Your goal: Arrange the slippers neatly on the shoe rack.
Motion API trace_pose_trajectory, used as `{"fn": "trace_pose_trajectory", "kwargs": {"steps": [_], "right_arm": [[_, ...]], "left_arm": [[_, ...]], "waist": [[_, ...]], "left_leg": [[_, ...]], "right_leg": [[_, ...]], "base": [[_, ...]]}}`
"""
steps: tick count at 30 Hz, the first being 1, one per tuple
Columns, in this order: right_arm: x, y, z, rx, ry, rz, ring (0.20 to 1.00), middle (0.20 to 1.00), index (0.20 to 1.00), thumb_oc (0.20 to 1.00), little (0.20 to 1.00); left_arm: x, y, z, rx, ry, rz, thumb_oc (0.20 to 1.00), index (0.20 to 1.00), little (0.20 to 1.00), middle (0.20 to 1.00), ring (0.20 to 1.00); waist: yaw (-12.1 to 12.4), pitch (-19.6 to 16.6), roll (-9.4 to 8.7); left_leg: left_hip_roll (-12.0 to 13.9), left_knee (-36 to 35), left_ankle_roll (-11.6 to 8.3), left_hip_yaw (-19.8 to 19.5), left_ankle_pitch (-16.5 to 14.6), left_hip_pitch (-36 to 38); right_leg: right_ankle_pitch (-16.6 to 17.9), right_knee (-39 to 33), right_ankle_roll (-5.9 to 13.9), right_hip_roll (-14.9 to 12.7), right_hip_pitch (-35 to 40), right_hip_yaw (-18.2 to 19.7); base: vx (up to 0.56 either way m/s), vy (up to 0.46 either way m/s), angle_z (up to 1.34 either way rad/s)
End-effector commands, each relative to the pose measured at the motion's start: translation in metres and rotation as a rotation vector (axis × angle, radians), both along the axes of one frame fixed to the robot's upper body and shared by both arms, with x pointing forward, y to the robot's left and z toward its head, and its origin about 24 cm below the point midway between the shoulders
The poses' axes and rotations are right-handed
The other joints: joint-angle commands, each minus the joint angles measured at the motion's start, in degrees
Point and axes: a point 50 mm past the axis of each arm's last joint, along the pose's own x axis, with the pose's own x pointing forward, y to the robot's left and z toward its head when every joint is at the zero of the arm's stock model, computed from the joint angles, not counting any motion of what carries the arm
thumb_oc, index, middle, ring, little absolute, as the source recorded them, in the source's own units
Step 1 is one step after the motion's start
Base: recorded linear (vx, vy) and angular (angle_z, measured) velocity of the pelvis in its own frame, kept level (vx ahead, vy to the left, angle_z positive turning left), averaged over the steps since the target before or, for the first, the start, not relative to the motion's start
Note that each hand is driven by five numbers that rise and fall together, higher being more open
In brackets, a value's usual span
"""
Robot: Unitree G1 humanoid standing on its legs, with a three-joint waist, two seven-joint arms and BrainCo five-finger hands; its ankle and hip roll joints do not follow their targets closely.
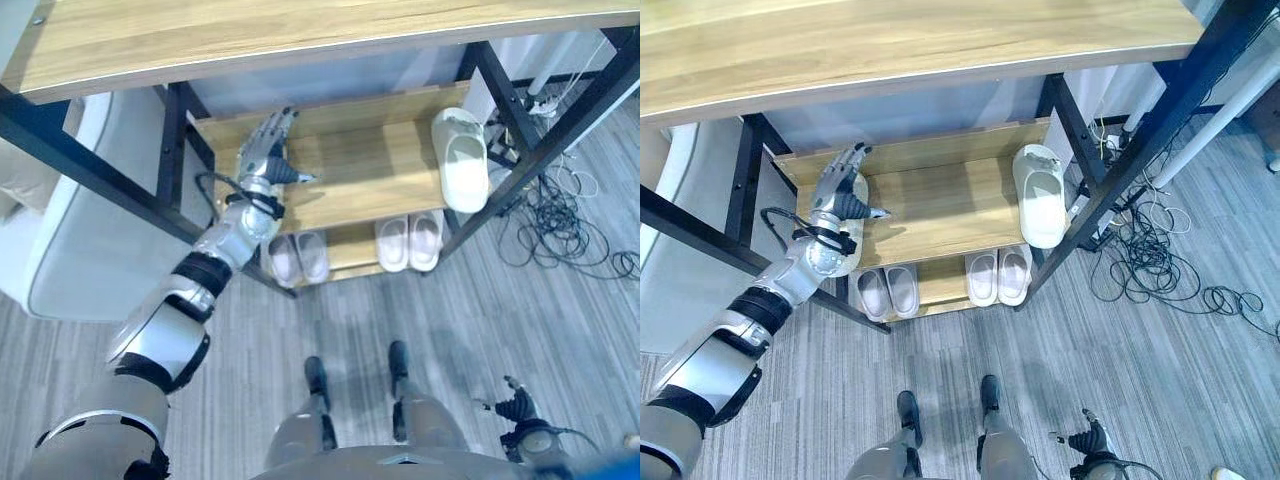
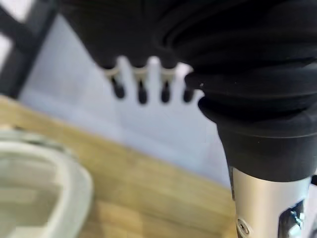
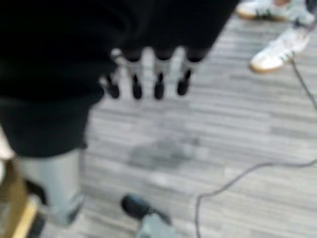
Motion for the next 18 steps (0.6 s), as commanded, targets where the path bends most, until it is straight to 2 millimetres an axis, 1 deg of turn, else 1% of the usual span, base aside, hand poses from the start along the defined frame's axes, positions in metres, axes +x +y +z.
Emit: {"fn": "trace_pose_trajectory", "kwargs": {"steps": [1, 5, 8, 12, 14, 16, 18], "right_arm": [[0.016, 0.0, 0.006, -0.016, -0.058, 0.021, 1.0, 1.0, 1.0, 1.0, 1.0], [0.017, 0.001, 0.007, -0.001, -0.073, 0.001, 1.0, 1.0, 1.0, 1.0, 1.0], [0.019, 0.006, 0.006, 0.009, -0.077, 0.009, 1.0, 1.0, 1.0, 1.0, 1.0], [0.024, 0.006, 0.007, 0.007, -0.09, 0.006, 1.0, 1.0, 1.0, 1.0, 1.0], [0.031, 0.006, 0.01, -0.004, -0.111, 0.016, 1.0, 1.0, 1.0, 1.0, 1.0], [0.04, 0.004, 0.015, -0.018, -0.141, 0.02, 1.0, 1.0, 1.0, 1.0, 1.0], [0.041, 0.006, 0.014, -0.015, -0.144, 0.015, 1.0, 1.0, 1.0, 1.0, 1.0]], "left_arm": [[0.004, 0.015, 0.044, 0.009, -0.165, 0.046, 1.0, 1.0, 1.0, 1.0, 1.0], [0.002, 0.022, 0.049, -0.003, -0.198, 0.062, 1.0, 1.0, 1.0, 1.0, 1.0], [-0.001, 0.027, 0.048, 0.029, -0.206, 0.078, 1.0, 1.0, 1.0, 1.0, 1.0], [0.0, 0.031, 0.048, 0.078, -0.202, 0.1, 1.0, 1.0, 1.0, 1.0, 1.0], [0.002, 0.036, 0.052, 0.144, -0.211, 0.135, 1.0, 1.0, 1.0, 1.0, 1.0], [0.004, 0.043, 0.062, 0.194, -0.23, 0.176, 1.0, 1.0, 1.0, 1.0, 1.0], [0.006, 0.045, 0.064, 0.189, -0.233, 0.192, 1.0, 1.0, 1.0, 1.0, 1.0]], "waist": [[1.12, 2.28, -0.37], [1.34, 2.67, -0.51], [1.62, 3.12, -0.48], [1.83, 3.71, -0.29], [1.9, 4.21, -0.33], [2.04, 5.02, -0.65], [2.06, 5.28, -0.85]], "left_leg": [[-0.94, 0.63, -1.2, -5.45, -1.91, -3.23], [-0.99, 0.63, -1.18, -5.49, -1.74, -3.85], [-0.98, 0.63, -1.12, -5.59, -1.55, -4.3], [-1.05, 0.63, -1.09, -5.65, -1.43, -4.77], [-1.04, 0.63, -1.11, -5.62, -1.26, -5.34], [-1.03, 0.65, -1.09, -5.73, -0.83, -6.41], [-0.95, 0.74, -1.12, -5.72, -0.66, -7.04]], "right_leg": [[-4.81, 3.38, 4.1, -3.24, -1.41, -1.42], [-4.73, 3.47, 4.1, -3.26, -1.86, -1.45], [-4.62, 3.54, 4.14, -3.36, -2.22, -1.53], [-4.46, 3.74, 4.13, -3.44, -2.76, -1.5], [-4.29, 3.86, 4.21, -3.4, -3.38, -1.35], [-3.87, 3.79, 4.34, -3.4, -4.3, -1.28], [-3.64, 3.68, 4.38, -3.52, -4.79, -1.32]], "base": [[0.0, 0.0, 0.0], [0.0, 0.0, 0.0], [0.0, 0.0, 0.0], [0.0, 0.0, 0.0], [-0.02, 0.01, -0.01], [-0.02, 0.013, -0.02], [0.0, 0.0, 0.0]]}}
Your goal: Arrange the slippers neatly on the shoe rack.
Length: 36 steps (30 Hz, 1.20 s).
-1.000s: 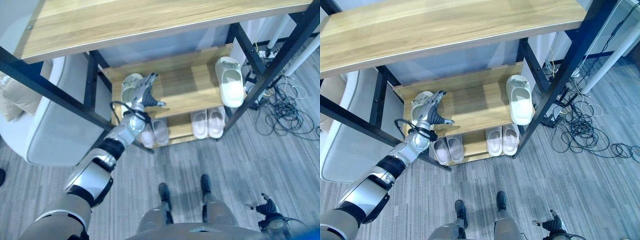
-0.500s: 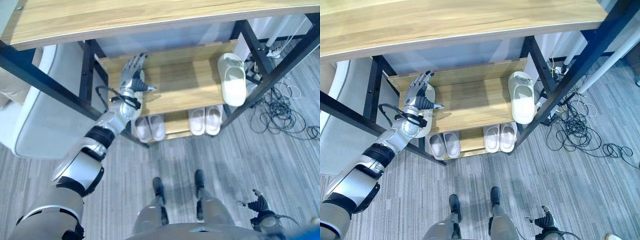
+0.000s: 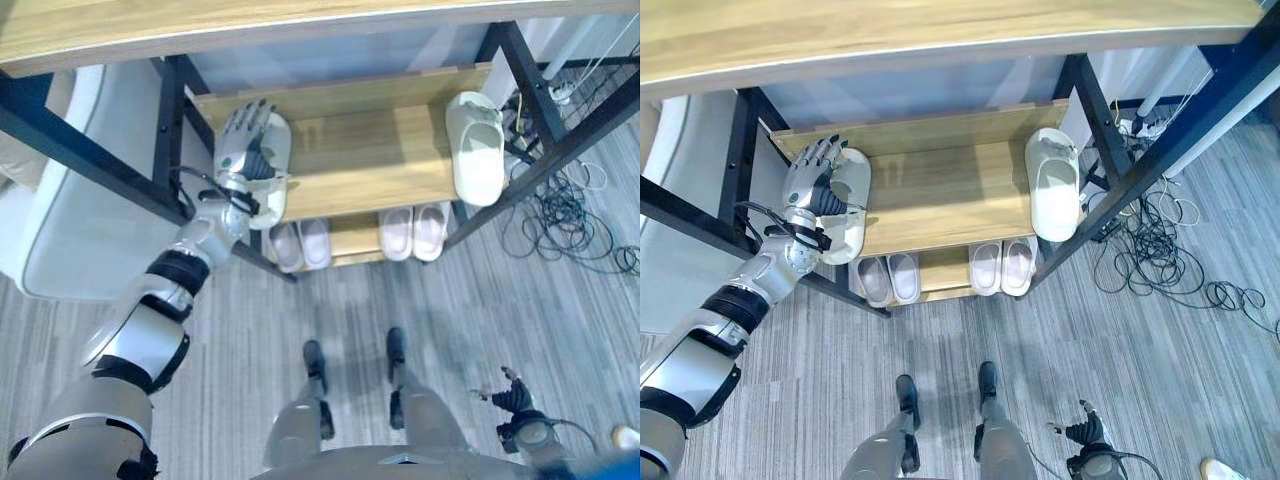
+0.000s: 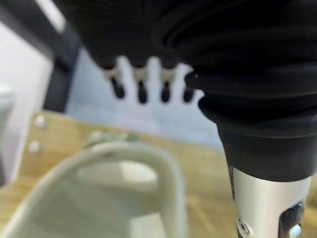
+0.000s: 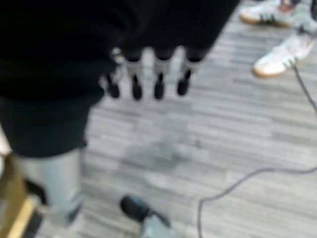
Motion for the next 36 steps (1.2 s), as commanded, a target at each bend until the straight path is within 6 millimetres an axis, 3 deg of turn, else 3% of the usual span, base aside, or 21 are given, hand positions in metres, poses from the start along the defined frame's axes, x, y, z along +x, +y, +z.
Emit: {"fn": "trace_pose_trajectory", "kwargs": {"steps": [1, 16, 24, 28, 36], "right_arm": [[0.01, 0.002, 0.005, -0.011, -0.052, 0.002, 1.0, 1.0, 1.0, 1.0, 1.0], [0.006, 0.007, 0.001, 0.006, -0.037, 0.01, 1.0, 1.0, 1.0, 1.0, 1.0], [0.004, 0.013, -0.001, 0.031, -0.025, 0.013, 1.0, 1.0, 1.0, 1.0, 1.0], [0.002, 0.015, -0.003, 0.034, -0.01, 0.018, 1.0, 1.0, 1.0, 1.0, 1.0], [0.004, 0.015, -0.003, 0.021, -0.011, 0.026, 1.0, 1.0, 1.0, 1.0, 1.0]], "left_arm": [[0.003, 0.011, 0.04, -0.021, -0.155, 0.061, 1.0, 1.0, 1.0, 1.0, 1.0], [0.004, 0.015, 0.063, -0.029, -0.222, 0.081, 1.0, 1.0, 1.0, 1.0, 1.0], [-0.004, 0.012, 0.073, -0.175, -0.261, -0.005, 1.0, 1.0, 1.0, 1.0, 1.0], [-0.006, 0.013, 0.068, -0.213, -0.258, -0.015, 1.0, 1.0, 1.0, 1.0, 1.0], [-0.001, 0.021, 0.059, -0.127, -0.212, 0.06, 1.0, 1.0, 1.0, 1.0, 1.0]], "waist": [[0.63, 1.98, 0.23], [1.03, 2.05, -0.3], [1.54, 1.7, -0.08], [1.71, 1.61, 0.06], [1.52, 2.05, -0.03]], "left_leg": [[-0.53, 0.52, -0.95, -5.91, -1.46, -3.15], [-0.72, 0.66, -0.91, -6.36, -1.54, -4.54], [-0.89, 0.68, -0.84, -6.47, -1.94, -3.88], [-0.97, 0.73, -0.81, -6.3, -2.16, -3.45], [-1.08, 0.75, -0.74, -6.23, -2.0, -3.66]], "right_leg": [[-4.32, 3.56, 4.13, -3.07, -0.61, -1.52], [-3.98, 3.24, 4.38, -3.45, -1.51, -2.25], [-4.35, 3.31, 4.26, -3.56, -0.77, -2.61], [-4.45, 3.48, 4.21, -3.62, -0.44, -2.65], [-4.28, 3.49, 4.36, -3.71, -0.62, -2.52]], "base": [[0.0, 0.0, 0.0], [0.0, 0.001, 0.0], [0.0, 0.0, 0.0], [0.0, 0.0, 0.0], [0.0, 0.0, 0.0]]}}
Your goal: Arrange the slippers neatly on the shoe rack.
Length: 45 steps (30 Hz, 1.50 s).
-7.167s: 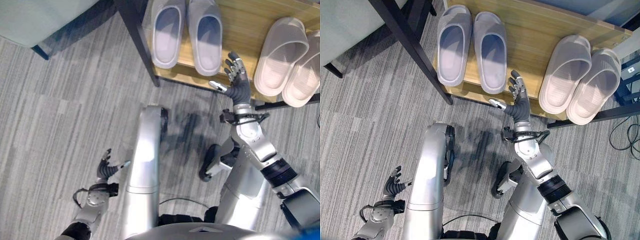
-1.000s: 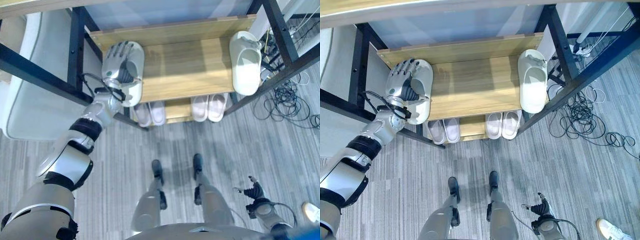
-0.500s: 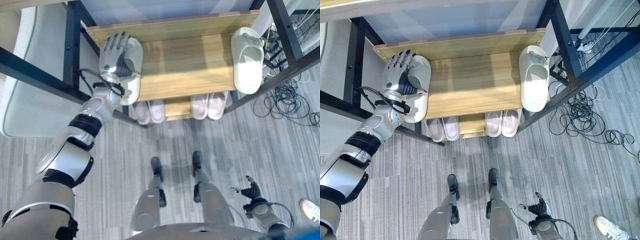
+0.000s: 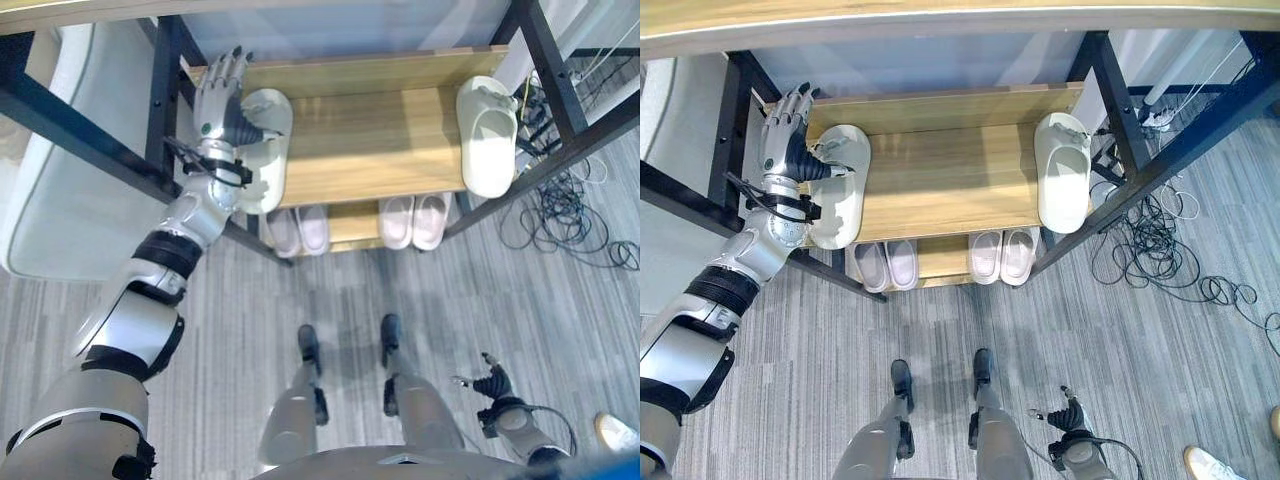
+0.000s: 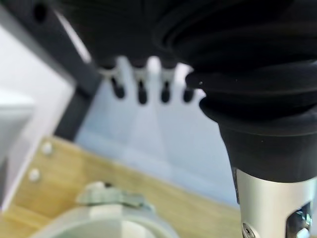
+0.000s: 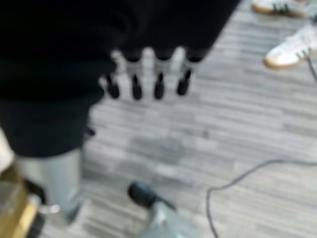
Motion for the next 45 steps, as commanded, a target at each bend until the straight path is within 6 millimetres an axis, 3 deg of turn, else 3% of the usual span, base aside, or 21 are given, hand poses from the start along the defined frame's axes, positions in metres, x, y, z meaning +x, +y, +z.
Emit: {"fn": "trace_pose_trajectory", "kwargs": {"steps": [1, 6, 15, 22, 36, 37, 39, 43, 45], "right_arm": [[0.001, -0.013, 0.005, -0.041, -0.008, -0.001, 1.0, 1.0, 1.0, 1.0, 1.0], [0.0, -0.015, 0.005, -0.048, -0.006, -0.005, 1.0, 1.0, 1.0, 1.0, 1.0], [0.004, -0.011, 0.005, -0.044, -0.013, 0.004, 1.0, 1.0, 1.0, 1.0, 1.0], [0.014, -0.007, 0.008, -0.048, -0.033, 0.027, 1.0, 1.0, 1.0, 1.0, 1.0], [0.017, -0.006, 0.008, -0.043, -0.037, 0.017, 1.0, 1.0, 1.0, 1.0, 1.0], [0.018, -0.006, 0.008, -0.038, -0.042, 0.011, 1.0, 1.0, 1.0, 1.0, 1.0], [0.018, -0.005, 0.008, -0.04, -0.036, 0.014, 1.0, 1.0, 1.0, 1.0, 1.0], [0.02, -0.004, 0.008, -0.036, -0.037, 0.013, 1.0, 1.0, 1.0, 1.0, 1.0], [0.022, -0.001, 0.009, -0.026, -0.042, 0.02, 1.0, 1.0, 1.0, 1.0, 1.0]], "left_arm": [[0.004, 0.016, 0.026, 0.087, -0.055, 0.09, 1.0, 1.0, 1.0, 1.0, 1.0], [0.008, 0.019, 0.019, 0.086, -0.019, 0.135, 1.0, 1.0, 1.0, 1.0, 1.0], [0.012, 0.02, 0.023, 0.081, -0.024, 0.172, 1.0, 1.0, 1.0, 1.0, 1.0], [0.017, 0.017, 0.019, 0.111, 0.0, 0.23, 1.0, 1.0, 1.0, 1.0, 1.0], [0.028, -0.005, 0.029, 0.044, 0.005, 0.215, 1.0, 1.0, 1.0, 1.0, 1.0], [0.028, -0.008, 0.031, 0.037, 0.01, 0.199, 0.231, 0.231, 0.231, 0.231, 0.231], [0.028, -0.004, 0.022, 0.025, 0.041, 0.205, 0.2, 0.2, 0.2, 0.2, 0.2], [0.029, -0.009, 0.026, -0.002, 0.029, 0.195, 0.2, 0.2, 0.2, 0.2, 0.2], [0.031, -0.028, 0.024, -0.066, 0.023, 0.152, 0.2, 0.2, 0.2, 0.2, 0.2]], "waist": [[0.8, 2.17, 1.29], [0.56, 1.91, 0.93], [0.54, 1.71, 0.37], [0.52, 1.91, -0.24], [-0.11, 2.83, -0.75], [-0.25, 2.86, -0.66], [-0.18, 2.95, -0.63], [-0.12, 2.94, -0.62], [-0.24, 2.97, -0.77]], "left_leg": [[-0.94, 0.91, -0.85, -5.93, -2.62, -3.78], [-0.95, 0.89, -0.81, -5.82, -2.67, -3.77], [-0.84, 0.77, -0.78, -5.98, -2.55, -4.15], [-0.82, 0.74, -0.81, -6.08, -2.21, -5.09], [-0.77, 1.0, -0.6, -5.8, -2.03, -6.26], [-0.7, 1.03, -0.62, -5.85, -1.99, -6.31], [-0.8, 1.08, -0.58, -5.93, -2.02, -6.39], [-0.84, 1.14, -0.53, -5.89, -2.05, -6.62], [-0.81, 1.51, -0.5, -6.06, -2.15, -6.85]], "right_leg": [[-4.73, 3.66, 4.35, -3.47, -1.0, -2.12], [-4.73, 3.66, 4.35, -3.44, -0.97, -2.2], [-4.68, 3.54, 4.34, -3.31, -1.2, -2.25], [-4.35, 3.67, 4.41, -3.22, -2.27, -2.2], [-3.93, 3.92, 4.43, -3.26, -3.69, -2.06], [-3.93, 3.98, 4.4, -3.27, -3.73, -2.03], [-4.0, 4.0, 4.37, -3.29, -3.76, -2.03], [-3.92, 4.02, 4.34, -3.38, -4.01, -2.16], [-4.2, 4.28, 4.09, -3.34, -4.09, -2.2]], "base": [[0.0, 0.0, 0.0], [0.0, 0.0, 0.0], [0.0, 0.0, 0.0], [0.0, 0.0, 0.0], [0.0, 0.0, 0.0], [0.0, 0.0, 0.0], [0.0, 0.0, 0.0], [0.0, 0.0, 0.0], [0.0, 0.0, 0.0]]}}
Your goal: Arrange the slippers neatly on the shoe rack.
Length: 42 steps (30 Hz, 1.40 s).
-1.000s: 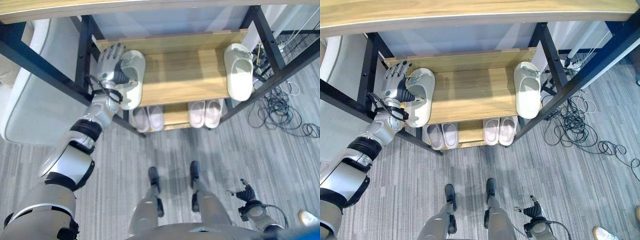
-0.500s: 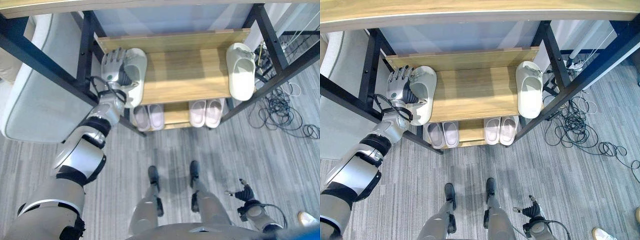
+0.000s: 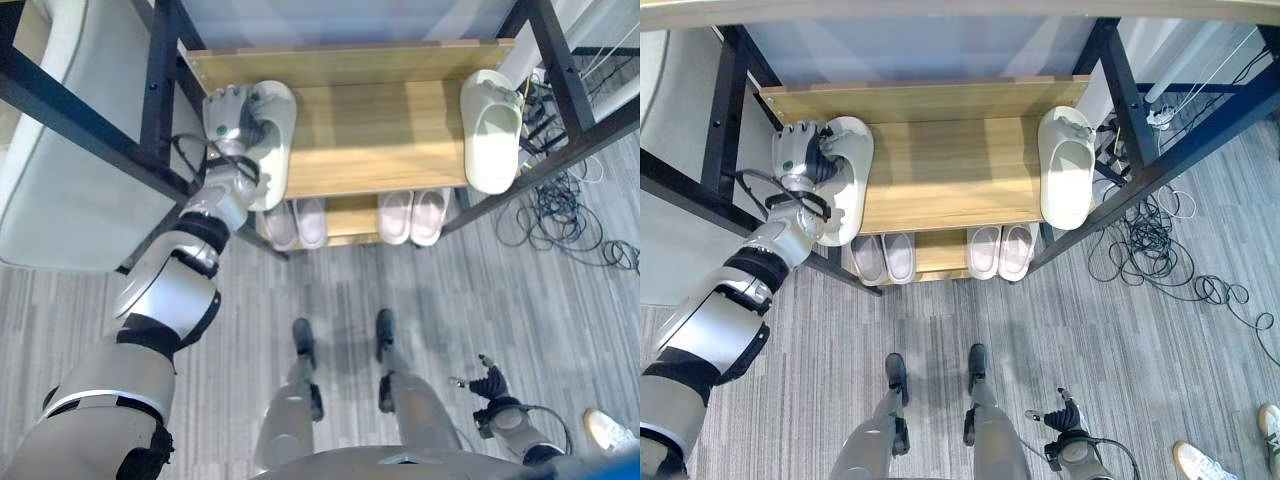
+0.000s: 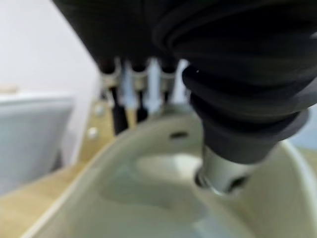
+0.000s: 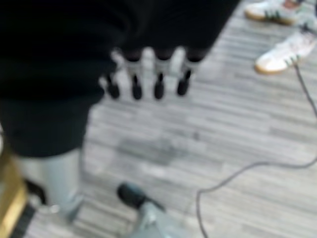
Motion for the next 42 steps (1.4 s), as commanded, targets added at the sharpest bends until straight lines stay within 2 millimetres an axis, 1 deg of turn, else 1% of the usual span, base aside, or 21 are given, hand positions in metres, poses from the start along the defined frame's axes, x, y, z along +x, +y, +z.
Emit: {"fn": "trace_pose_trajectory", "kwargs": {"steps": [1, 2, 4, 5, 6, 8, 11, 12, 13, 16, 18, 20, 25, 26, 29, 33, 34, 38, 42], "right_arm": [[0.02, -0.003, 0.009, -0.024, -0.052, 0.029, 1.0, 1.0, 1.0, 1.0, 1.0], [0.02, -0.001, 0.009, -0.021, -0.053, 0.036, 1.0, 1.0, 1.0, 1.0, 1.0], [0.023, 0.001, 0.01, -0.015, -0.056, 0.048, 1.0, 1.0, 1.0, 1.0, 1.0], [0.023, 0.001, 0.01, -0.019, -0.056, 0.054, 1.0, 1.0, 1.0, 1.0, 1.0], [0.026, 0.001, 0.011, -0.02, -0.06, 0.059, 1.0, 1.0, 1.0, 1.0, 1.0], [0.029, -0.002, 0.013, -0.032, -0.063, 0.057, 1.0, 1.0, 1.0, 1.0, 1.0], [0.031, -0.005, 0.015, -0.041, -0.067, 0.054, 1.0, 1.0, 1.0, 1.0, 1.0], [0.031, -0.005, 0.015, -0.041, -0.067, 0.054, 1.0, 1.0, 1.0, 1.0, 1.0], [0.032, -0.008, 0.016, -0.054, -0.067, 0.047, 1.0, 1.0, 1.0, 1.0, 1.0], [0.033, -0.01, 0.017, -0.066, -0.067, 0.048, 1.0, 1.0, 1.0, 1.0, 1.0], [0.036, -0.013, 0.019, -0.074, -0.075, 0.047, 1.0, 1.0, 1.0, 1.0, 1.0], [0.038, -0.016, 0.02, -0.09, -0.072, 0.043, 1.0, 1.0, 1.0, 1.0, 1.0], [0.04, -0.014, 0.02, -0.092, -0.076, 0.05, 1.0, 1.0, 1.0, 1.0, 1.0], [0.041, -0.013, 0.021, -0.094, -0.079, 0.056, 1.0, 1.0, 1.0, 1.0, 1.0], [0.04, -0.014, 0.021, -0.098, -0.079, 0.057, 1.0, 1.0, 1.0, 1.0, 1.0], [0.043, -0.019, 0.024, -0.113, -0.087, 0.049, 1.0, 1.0, 1.0, 1.0, 1.0], [0.048, -0.022, 0.027, -0.123, -0.096, 0.048, 1.0, 1.0, 1.0, 1.0, 1.0], [0.053, -0.024, 0.03, -0.142, -0.106, 0.057, 1.0, 1.0, 1.0, 1.0, 1.0], [0.055, -0.022, 0.03, -0.141, -0.107, 0.068, 1.0, 1.0, 1.0, 1.0, 1.0]], "left_arm": [[0.005, -0.011, 0.021, -0.125, -0.053, -0.016, 0.2, 0.2, 0.2, 0.2, 0.2], [0.005, -0.023, 0.017, -0.142, -0.055, -0.048, 0.2, 0.2, 0.2, 0.2, 0.2], [0.006, -0.055, 0.017, -0.19, -0.047, -0.133, 0.2, 0.2, 0.2, 0.2, 0.2], [0.006, -0.062, 0.017, -0.192, -0.044, -0.149, 0.2, 0.2, 0.2, 0.2, 0.2], [0.007, -0.073, 0.023, -0.186, -0.051, -0.171, 0.2, 0.2, 0.2, 0.2, 0.2], [0.006, -0.085, 0.028, -0.176, -0.056, -0.204, 0.2, 0.2, 0.2, 0.2, 0.2], [0.006, -0.093, 0.032, -0.162, -0.065, -0.225, 0.2, 0.2, 0.2, 0.2, 0.2], [0.006, -0.093, 0.032, -0.162, -0.065, -0.225, 0.2, 0.2, 0.2, 0.2, 0.2], [0.006, -0.098, 0.032, -0.138, -0.059, -0.22, 0.2, 0.2, 0.2, 0.2, 0.2], [0.008, -0.098, 0.035, -0.125, -0.054, -0.201, 0.2, 0.2, 0.2, 0.2, 0.2], [0.009, -0.097, 0.042, -0.114, -0.066, -0.195, 0.2, 0.2, 0.2, 0.2, 0.2], [0.01, -0.092, 0.049, -0.163, -0.064, -0.194, 0.2, 0.2, 0.2, 0.2, 0.2], [0.011, -0.095, 0.056, -0.198, -0.077, -0.199, 0.2, 0.2, 0.2, 0.2, 0.2], [0.01, -0.102, 0.058, -0.206, -0.08, -0.213, 0.2, 0.2, 0.2, 0.2, 0.2], [0.009, -0.107, 0.059, -0.207, -0.08, -0.225, 0.2, 0.2, 0.2, 0.2, 0.2], [0.007, -0.121, 0.063, -0.216, -0.085, -0.262, 0.2, 0.2, 0.2, 0.2, 0.2], [0.007, -0.125, 0.069, -0.23, -0.094, -0.273, 0.2, 0.2, 0.2, 0.2, 0.2], [0.004, -0.133, 0.093, -0.245, -0.14, -0.295, 0.2, 0.2, 0.2, 0.2, 0.2], [0.002, -0.14, 0.103, -0.238, -0.158, -0.311, 0.2, 0.2, 0.2, 0.2, 0.2]], "waist": [[0.11, 3.78, 0.57], [0.06, 3.8, 0.52], [-0.04, 3.73, 0.4], [-0.09, 3.82, 0.37], [-0.22, 3.99, 0.38], [-0.33, 4.08, 0.48], [-0.36, 4.22, 0.61], [-0.36, 4.22, 0.61], [-0.59, 4.39, 0.89], [-0.89, 4.36, 1.05], [-1.11, 4.43, 1.15], [-1.45, 4.35, 1.51], [-1.79, 4.44, 1.93], [-2.04, 4.66, 2.15], [-2.16, 4.89, 2.33], [-2.49, 5.21, 2.72], [-2.69, 5.39, 2.92], [-3.17, 6.13, 3.31], [-3.56, 6.3, 3.49]], "left_leg": [[-0.75, 1.53, -0.43, -6.06, -2.95, -2.87], [-0.68, 1.48, -0.5, -6.04, -2.96, -2.71], [-0.46, 1.58, -0.59, -6.13, -3.03, -2.5], [-0.43, 1.7, -0.58, -6.16, -3.07, -2.46], [-0.31, 1.73, -0.63, -6.16, -3.01, -2.44], [-0.15, 1.8, -0.63, -6.02, -3.0, -2.39], [0.01, 2.02, -0.63, -5.9, -3.02, -2.39], [0.01, 2.02, -0.63, -5.9, -3.02, -2.39], [0.09, 2.14, -0.69, -5.64, -2.94, -2.54], [0.26, 2.19, -0.78, -5.36, -2.87, -2.72], [0.39, 2.27, -0.91, -5.24, -2.66, -2.99], [0.56, 1.91, -1.07, -4.73, -2.15, -3.46], [0.79, 1.65, -1.15, -4.42, -1.73, -3.77], [0.88, 1.55, -1.17, -4.39, -1.66, -3.86], [0.96, 1.45, -1.21, -4.2, -1.75, -3.63], [1.04, 1.36, -1.32, -3.8, -1.74, -3.61], [1.03, 1.29, -1.35, -3.61, -1.7, -3.72], [1.14, 1.3, -1.49, -3.18, -1.33, -4.36], [1.37, 1.48, -1.42, -2.76, -1.3, -4.95]], "right_leg": [[-5.02, 4.32, 4.24, -3.32, -0.1, -2.23], [-5.08, 4.29, 4.17, -3.24, 0.02, -2.19], [-5.4, 4.5, 3.94, -3.06, 0.09, -2.16], [-5.52, 4.61, 3.91, -2.95, 0.07, -2.06], [-5.51, 4.66, 3.88, -2.85, 0.03, -1.96], [-5.51, 4.79, 3.81, -2.78, -0.08, -1.79], [-5.58, 4.92, 3.75, -2.66, -0.2, -1.52], [-5.58, 4.92, 3.75, -2.66, -0.2, -1.52], [-5.66, 5.08, 3.7, -2.67, -0.5, -1.35], [-5.62, 5.12, 3.62, -2.47, -0.94, -1.08], [-5.55, 5.13, 3.62, -2.34, -1.21, -0.9], [-4.96, 4.56, 3.71, -2.17, -1.92, -0.5], [-4.85, 4.57, 3.64, -2.02, -2.61, -0.22], [-4.95, 4.68, 3.56, -1.87, -2.92, 0.07], [-5.13, 4.82, 3.47, -1.84, -2.91, 0.19], [-5.17, 5.08, 3.37, -1.77, -3.46, 0.49], [-5.06, 5.11, 3.32, -1.74, -3.77, 0.78], [-4.81, 4.99, 3.3, -1.55, -4.53, 1.16], [-4.61, 5.09, 3.16, -1.42, -5.43, 1.63]], "base": [[0.0, 0.0, 0.0], [0.01, -0.035, -0.01], [0.01, -0.049, 0.01], [0.0, -0.054, 0.02], [0.0, -0.046, 0.01], [0.0, -0.045, -0.03], [0.0, -0.032, -0.03], [0.0, -0.027, -0.04], [0.0, -0.035, -0.03], [0.0, -0.031, -0.03], [0.01, -0.029, -0.03], [0.01, -0.039, -0.04], [0.01, -0.024, -0.09], [0.0, 0.0, 0.0], [0.0, 0.0, 0.0], [0.0, 0.0, 0.0], [0.01, -0.019, -0.04], [0.0, -0.014, -0.13], [0.0, -0.01, -0.07]]}}
